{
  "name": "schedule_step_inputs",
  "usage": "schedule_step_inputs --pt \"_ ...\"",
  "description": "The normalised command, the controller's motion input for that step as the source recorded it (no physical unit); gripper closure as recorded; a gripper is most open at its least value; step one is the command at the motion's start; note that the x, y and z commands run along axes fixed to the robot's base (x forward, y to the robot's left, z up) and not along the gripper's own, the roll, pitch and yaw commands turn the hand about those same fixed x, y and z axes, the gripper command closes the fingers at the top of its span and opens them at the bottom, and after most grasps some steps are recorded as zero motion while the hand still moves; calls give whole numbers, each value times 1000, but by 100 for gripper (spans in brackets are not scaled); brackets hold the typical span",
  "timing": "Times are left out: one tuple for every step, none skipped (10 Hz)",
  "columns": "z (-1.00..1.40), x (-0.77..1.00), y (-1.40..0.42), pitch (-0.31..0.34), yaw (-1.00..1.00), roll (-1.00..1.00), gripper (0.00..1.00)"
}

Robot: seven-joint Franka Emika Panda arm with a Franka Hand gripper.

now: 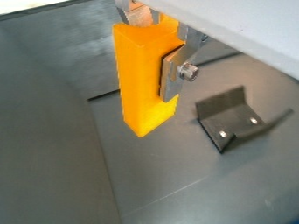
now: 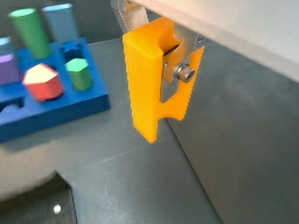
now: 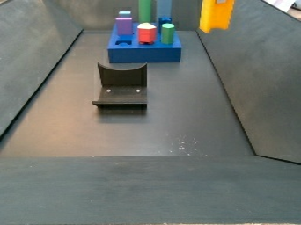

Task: Pick up the arch object. Move up. Rotate the arch object. Move to above the board. Insert the arch object.
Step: Rotate the arch object.

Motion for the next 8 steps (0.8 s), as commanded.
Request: schedule_step_inputs --pt "-27 27 9 -50 -1000 60 100" --pt "-28 24 8 -61 -1000 75 100" --pt "-29 21 8 -71 -976 88 100" --pt "-31 15 6 -65 -640 78 100" --pt "-29 11 4 -57 -425 68 100" --pt "-25 8 5 -50 -217 61 100" --pt "-1000 0 0 -49 -124 59 100" --pt "-1000 6 1 -55 -54 54 100"
